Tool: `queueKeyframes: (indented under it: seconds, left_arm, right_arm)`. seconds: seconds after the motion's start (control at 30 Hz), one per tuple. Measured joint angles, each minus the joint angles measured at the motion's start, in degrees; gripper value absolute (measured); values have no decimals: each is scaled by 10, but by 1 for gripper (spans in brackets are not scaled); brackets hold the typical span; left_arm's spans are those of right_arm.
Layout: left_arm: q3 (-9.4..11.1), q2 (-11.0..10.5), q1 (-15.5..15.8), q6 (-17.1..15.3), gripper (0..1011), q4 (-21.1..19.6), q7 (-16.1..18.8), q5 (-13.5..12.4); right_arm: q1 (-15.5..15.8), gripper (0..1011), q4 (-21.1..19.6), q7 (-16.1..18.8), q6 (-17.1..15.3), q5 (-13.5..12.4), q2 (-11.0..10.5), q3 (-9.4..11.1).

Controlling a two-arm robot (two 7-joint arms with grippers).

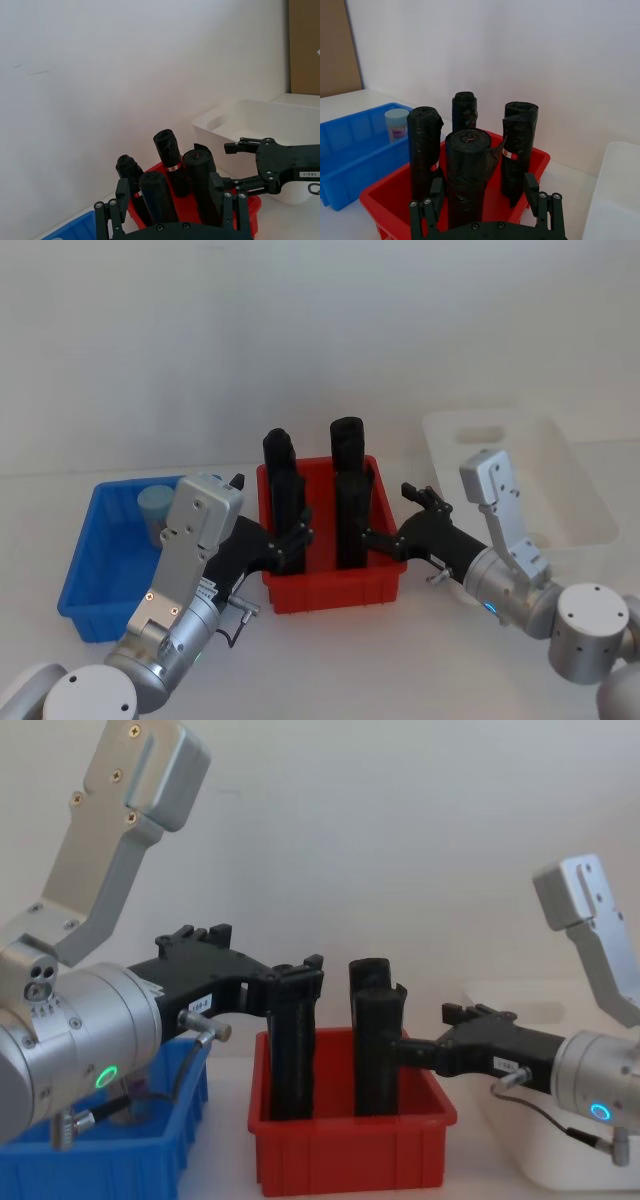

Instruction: Pick the cotton swabs from the blue box and place them into the white box.

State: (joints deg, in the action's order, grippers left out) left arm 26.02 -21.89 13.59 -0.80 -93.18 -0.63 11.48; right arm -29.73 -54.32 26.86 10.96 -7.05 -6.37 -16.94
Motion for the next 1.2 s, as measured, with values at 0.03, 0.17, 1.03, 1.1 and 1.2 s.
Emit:
queueKeyframes:
  seconds: [0.03, 0.17, 1.03, 1.1, 1.2]
  left_arm:
    - [0, 0, 0, 0, 1004, 0, 0, 0]
    - [0, 0, 0, 0, 1004, 0, 0, 0]
    - [0, 0, 0, 0, 1004, 0, 0, 0]
    - [0, 0, 0, 0, 1004, 0, 0, 0]
    - [0, 0, 0, 0, 1004, 0, 0, 0]
  right_arm:
    - [-12, 1002, 21, 6, 5, 1, 5, -2]
    - [-41, 1002, 70, 19, 22, 5, 17, -7]
    - [-205, 834, 369, 68, 132, 7, 83, -18]
    - [-215, 783, 387, 70, 141, 6, 87, -18]
    - [-224, 704, 403, 71, 148, 6, 90, -18]
